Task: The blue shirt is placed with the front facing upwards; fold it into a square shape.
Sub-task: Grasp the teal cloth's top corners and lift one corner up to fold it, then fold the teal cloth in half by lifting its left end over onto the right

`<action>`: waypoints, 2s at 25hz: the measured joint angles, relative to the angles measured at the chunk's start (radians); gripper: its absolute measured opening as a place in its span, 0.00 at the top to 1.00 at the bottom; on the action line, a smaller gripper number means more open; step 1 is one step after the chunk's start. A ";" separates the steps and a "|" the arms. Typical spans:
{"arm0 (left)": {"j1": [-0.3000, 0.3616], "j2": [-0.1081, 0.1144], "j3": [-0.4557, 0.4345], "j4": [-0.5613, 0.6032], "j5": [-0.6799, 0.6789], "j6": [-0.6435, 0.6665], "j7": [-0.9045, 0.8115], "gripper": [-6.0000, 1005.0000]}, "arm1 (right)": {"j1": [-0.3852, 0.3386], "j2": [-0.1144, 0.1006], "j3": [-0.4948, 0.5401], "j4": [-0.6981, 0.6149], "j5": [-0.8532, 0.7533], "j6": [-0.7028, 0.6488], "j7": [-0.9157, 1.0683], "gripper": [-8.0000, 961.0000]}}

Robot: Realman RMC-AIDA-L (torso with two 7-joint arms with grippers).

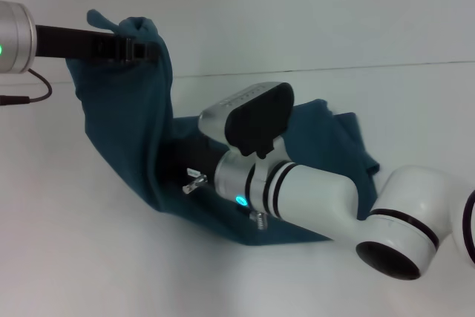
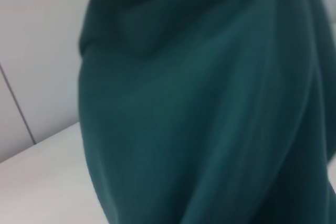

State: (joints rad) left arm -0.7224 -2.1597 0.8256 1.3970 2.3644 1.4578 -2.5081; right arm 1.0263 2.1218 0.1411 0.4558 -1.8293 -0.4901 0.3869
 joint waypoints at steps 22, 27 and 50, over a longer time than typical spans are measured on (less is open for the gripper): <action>0.004 -0.007 0.043 -0.040 -0.035 -0.017 0.008 0.89 | -0.309 -0.064 0.098 -0.144 -0.136 -0.383 0.263 0.98; 0.018 -0.009 0.129 -0.089 -0.109 -0.083 0.000 0.89 | -0.354 -0.044 0.111 -0.423 -0.135 -0.558 0.472 0.98; 0.010 -0.015 0.878 -0.545 -0.753 -0.842 0.290 0.89 | -0.360 -0.049 0.099 -0.659 -0.134 -0.566 0.641 0.97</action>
State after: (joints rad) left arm -0.7129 -2.1752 1.7037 0.8521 1.6115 0.6159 -2.2185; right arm 0.6659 2.0728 0.2401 -0.2035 -1.9637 -1.0560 1.0277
